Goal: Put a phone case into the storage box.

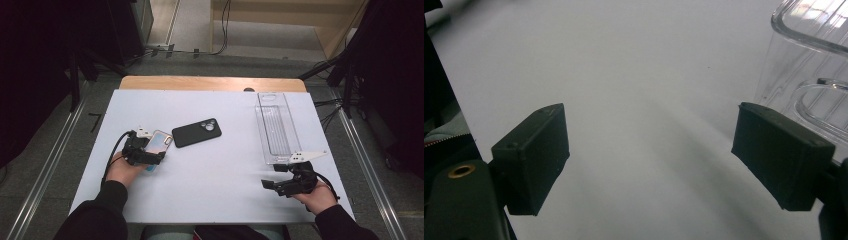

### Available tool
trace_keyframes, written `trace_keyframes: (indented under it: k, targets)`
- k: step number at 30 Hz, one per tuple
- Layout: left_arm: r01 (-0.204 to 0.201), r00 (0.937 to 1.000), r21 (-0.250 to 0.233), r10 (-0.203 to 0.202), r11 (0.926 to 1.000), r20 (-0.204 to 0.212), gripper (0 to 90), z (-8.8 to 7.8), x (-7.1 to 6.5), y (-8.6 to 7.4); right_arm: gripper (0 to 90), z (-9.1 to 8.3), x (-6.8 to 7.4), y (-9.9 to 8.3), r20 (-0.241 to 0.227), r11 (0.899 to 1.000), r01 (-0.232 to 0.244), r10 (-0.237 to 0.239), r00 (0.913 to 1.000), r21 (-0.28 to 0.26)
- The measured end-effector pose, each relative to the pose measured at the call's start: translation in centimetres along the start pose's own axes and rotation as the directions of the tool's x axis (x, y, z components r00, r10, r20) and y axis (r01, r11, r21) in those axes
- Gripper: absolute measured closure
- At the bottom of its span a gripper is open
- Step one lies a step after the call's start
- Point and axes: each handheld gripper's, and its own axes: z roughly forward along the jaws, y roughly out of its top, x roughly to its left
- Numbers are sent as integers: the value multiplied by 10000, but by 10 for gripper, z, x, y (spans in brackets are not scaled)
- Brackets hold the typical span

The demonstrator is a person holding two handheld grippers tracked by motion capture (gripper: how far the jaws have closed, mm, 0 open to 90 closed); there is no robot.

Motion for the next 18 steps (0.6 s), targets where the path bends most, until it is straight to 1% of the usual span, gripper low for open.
trace_keyframes:
  k: [1,4,9,14,18]
  targets:
    - [-9,10000,-22,9,10000,8,146,0,0,0,132,0,0,0,1,10000,3,-3,10000,2]
    - [85,10000,-360,-84,9993,31,150,0,0,-4,132,0,0,0,14,10000,-24,24,10000,7]
    - [124,9999,-285,-123,9995,33,157,0,1,-3,132,-1,0,0,2,10000,-23,23,10000,-9]
    - [255,9996,-159,-253,9995,83,163,-1,2,-1,132,-1,0,0,-10,10000,-27,27,10000,-23]
    - [508,9983,-185,-502,9985,302,165,-3,4,0,132,-1,0,0,-17,10000,3,-3,10000,-41]
